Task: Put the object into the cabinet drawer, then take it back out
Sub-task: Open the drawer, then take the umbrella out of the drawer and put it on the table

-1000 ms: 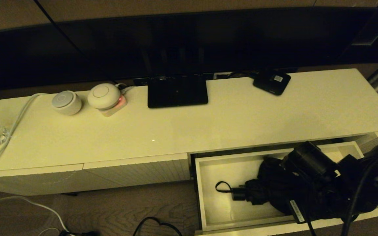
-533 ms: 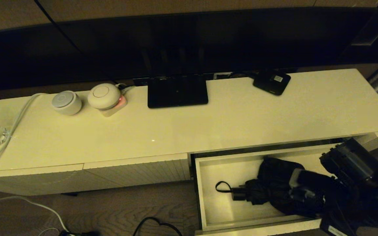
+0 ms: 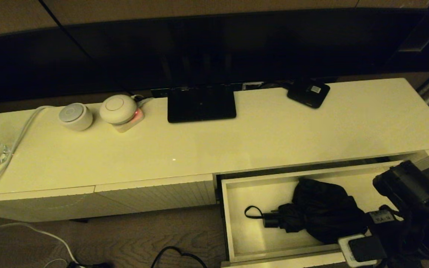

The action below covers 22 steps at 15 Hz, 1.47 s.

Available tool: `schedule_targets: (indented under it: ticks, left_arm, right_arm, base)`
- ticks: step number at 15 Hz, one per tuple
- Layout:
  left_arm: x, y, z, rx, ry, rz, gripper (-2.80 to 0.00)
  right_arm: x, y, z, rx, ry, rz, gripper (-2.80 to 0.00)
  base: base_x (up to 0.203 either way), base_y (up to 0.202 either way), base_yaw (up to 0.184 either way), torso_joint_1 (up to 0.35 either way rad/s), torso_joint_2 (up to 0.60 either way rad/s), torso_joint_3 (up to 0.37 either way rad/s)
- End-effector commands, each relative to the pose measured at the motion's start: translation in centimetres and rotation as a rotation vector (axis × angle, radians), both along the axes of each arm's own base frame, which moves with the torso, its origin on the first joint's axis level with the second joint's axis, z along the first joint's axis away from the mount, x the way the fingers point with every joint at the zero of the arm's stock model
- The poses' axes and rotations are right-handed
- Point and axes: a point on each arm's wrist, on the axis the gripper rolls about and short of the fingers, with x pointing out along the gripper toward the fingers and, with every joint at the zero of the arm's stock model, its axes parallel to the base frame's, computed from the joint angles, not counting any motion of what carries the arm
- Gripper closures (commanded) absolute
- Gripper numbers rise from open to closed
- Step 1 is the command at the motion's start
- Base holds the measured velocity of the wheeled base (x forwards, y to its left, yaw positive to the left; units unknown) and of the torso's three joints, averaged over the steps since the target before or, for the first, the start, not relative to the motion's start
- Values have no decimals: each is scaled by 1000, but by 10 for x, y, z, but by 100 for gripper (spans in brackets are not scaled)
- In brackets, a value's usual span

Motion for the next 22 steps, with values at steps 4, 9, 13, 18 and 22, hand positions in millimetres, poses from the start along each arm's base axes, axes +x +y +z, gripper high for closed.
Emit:
schedule_targets:
  ticks: [4, 9, 13, 18, 22]
  left_arm:
    - [0, 0, -1, 0, 3, 1, 0]
    - [0, 0, -1, 0, 3, 1, 0]
    - [0, 0, -1, 0, 3, 1, 0]
    - [0, 0, -1, 0, 3, 1, 0]
    - [0, 0, -1, 0, 3, 1, 0]
  right_arm:
    - [27, -2, 3, -47, -98, 148, 0]
    - [39, -9, 5, -64, -114, 121, 0]
    - [46, -7, 6, -47, -177, 121, -280]
    - [56, -5, -4, -43, -165, 112, -280]
    - [78, -9, -12, -41, -162, 76, -280]
  base:
    - [0, 0, 0, 0, 0, 0]
    - [0, 0, 0, 0, 0, 0]
    - [0, 0, 0, 0, 0, 0]
    - [0, 0, 0, 0, 0, 0]
    - [0, 0, 0, 0, 0, 0]
